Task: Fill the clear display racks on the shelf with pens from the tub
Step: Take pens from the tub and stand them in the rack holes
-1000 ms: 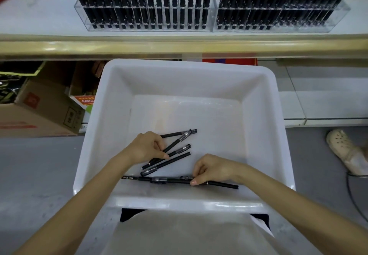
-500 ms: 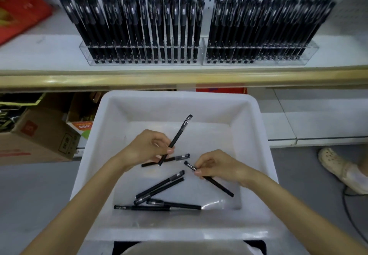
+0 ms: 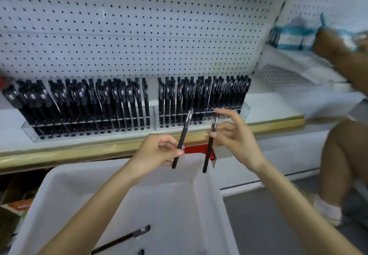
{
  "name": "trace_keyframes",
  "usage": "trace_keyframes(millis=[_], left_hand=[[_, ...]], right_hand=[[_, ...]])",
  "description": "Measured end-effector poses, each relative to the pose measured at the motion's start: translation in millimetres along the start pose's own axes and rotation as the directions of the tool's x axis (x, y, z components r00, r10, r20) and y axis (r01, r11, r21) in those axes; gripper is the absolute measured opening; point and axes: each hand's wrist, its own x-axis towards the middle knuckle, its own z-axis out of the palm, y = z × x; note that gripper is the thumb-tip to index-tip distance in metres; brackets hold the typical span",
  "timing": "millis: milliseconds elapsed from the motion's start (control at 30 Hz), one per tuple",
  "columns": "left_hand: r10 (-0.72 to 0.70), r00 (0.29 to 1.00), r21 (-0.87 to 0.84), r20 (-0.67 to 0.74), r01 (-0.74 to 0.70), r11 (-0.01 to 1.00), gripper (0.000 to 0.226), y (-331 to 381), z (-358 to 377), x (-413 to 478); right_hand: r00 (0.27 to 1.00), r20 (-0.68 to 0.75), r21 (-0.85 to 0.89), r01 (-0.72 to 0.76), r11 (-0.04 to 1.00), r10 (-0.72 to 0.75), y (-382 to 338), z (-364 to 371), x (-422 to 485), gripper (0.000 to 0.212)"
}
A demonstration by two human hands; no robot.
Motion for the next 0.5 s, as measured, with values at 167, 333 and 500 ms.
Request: trace_keyframes(millis=[167, 333, 500], left_hand=[[0.052, 0.996, 0.008, -0.079, -0.051, 0.999, 0.004, 16.6, 14.6, 25.2], [0.101, 0.983, 0.047, -0.153, -0.095, 0.994, 0.007, 19.5, 16.6, 38.9], [0.084, 0.981, 0.049, -0.174, -0.076, 0.996, 0.008, 15.4, 13.1, 46.1]], right_hand=[[0.941, -0.312, -0.002, 0.134, 0.991, -0.128, -6.5, -36.9, 49.3, 0.045], [0.890, -0.331, -0.235, 0.244, 0.941, -0.314, -4.1, -45.0, 86.0, 0.047], [0.880, -0.270, -0.320, 0.301, 0.898, -0.390, 8.0, -43.7, 103.2, 0.044]])
